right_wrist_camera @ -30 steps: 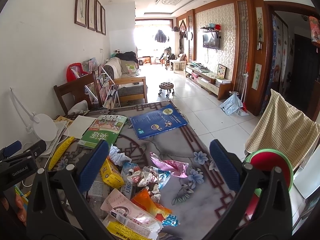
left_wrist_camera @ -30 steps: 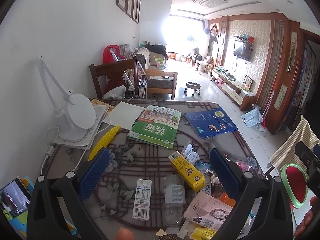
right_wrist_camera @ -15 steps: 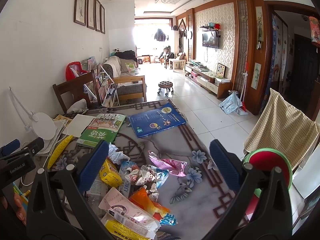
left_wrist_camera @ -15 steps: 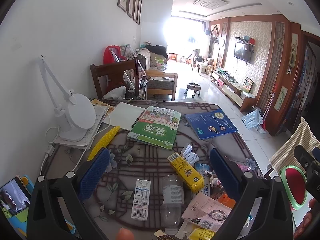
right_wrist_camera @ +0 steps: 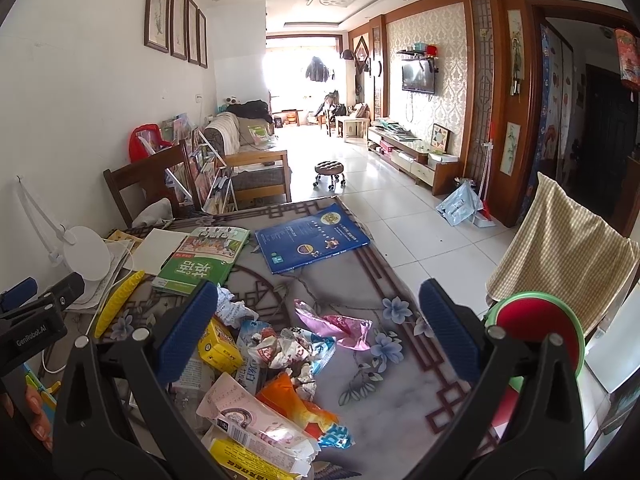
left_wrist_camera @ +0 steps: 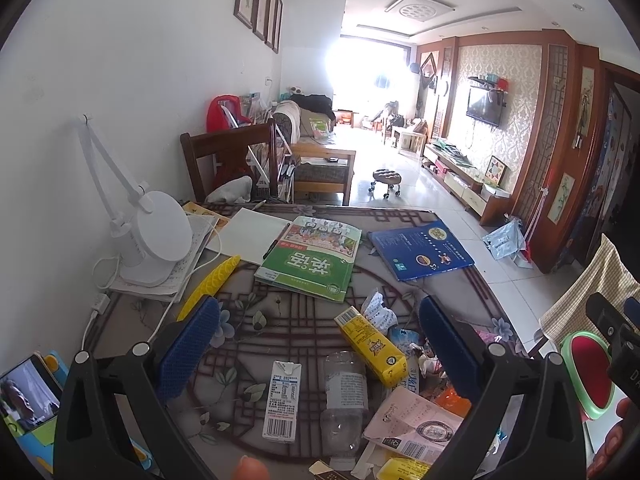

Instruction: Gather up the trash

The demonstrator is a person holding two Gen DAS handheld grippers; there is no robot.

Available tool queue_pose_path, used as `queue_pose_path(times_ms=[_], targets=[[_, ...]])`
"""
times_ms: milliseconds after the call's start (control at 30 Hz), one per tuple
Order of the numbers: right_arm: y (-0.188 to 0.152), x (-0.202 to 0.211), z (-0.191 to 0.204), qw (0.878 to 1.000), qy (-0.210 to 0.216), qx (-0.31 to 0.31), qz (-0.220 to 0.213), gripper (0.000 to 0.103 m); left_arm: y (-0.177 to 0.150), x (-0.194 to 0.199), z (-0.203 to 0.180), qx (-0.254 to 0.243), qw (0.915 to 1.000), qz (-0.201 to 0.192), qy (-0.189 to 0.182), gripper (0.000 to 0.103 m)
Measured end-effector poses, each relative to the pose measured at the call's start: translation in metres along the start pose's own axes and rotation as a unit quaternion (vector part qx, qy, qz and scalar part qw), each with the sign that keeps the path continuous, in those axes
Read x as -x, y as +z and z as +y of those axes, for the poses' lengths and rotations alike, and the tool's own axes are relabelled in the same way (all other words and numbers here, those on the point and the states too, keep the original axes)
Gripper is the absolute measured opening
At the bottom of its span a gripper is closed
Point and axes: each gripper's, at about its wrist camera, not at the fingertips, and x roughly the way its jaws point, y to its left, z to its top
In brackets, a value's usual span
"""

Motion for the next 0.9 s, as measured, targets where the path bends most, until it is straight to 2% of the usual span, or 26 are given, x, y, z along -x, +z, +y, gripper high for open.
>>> queue_pose_path(times_ms=[633, 700, 767, 900], targets=[[-0.004, -0.003, 0.0, 1.0, 0.003, 0.004, 0.008, 0.1, -0.001, -0.001, 0.0, 0.002, 1.0, 0.0, 0.004, 0.095], [-0.007, -0.009, 0.002, 1.0, 0.013, 0.016, 0.024, 0.1, -0.001, -0.002, 0.003, 0.003, 1.0, 0.002, 0.003, 0.095], [-0.013, -0.02, 0.008, 0.997, 0.039, 0.043, 0.06, 0.1, -0.004, -0.005, 0.012, 0.004, 1.0, 0.005, -0.001, 0.095], [-0.036, -0.047, 0.029, 0.978, 0.095, 0.111, 0.149, 0.1, -0.022, -0.02, 0.038, -0.003, 0.9993, 0.028, 0.027, 0.095]])
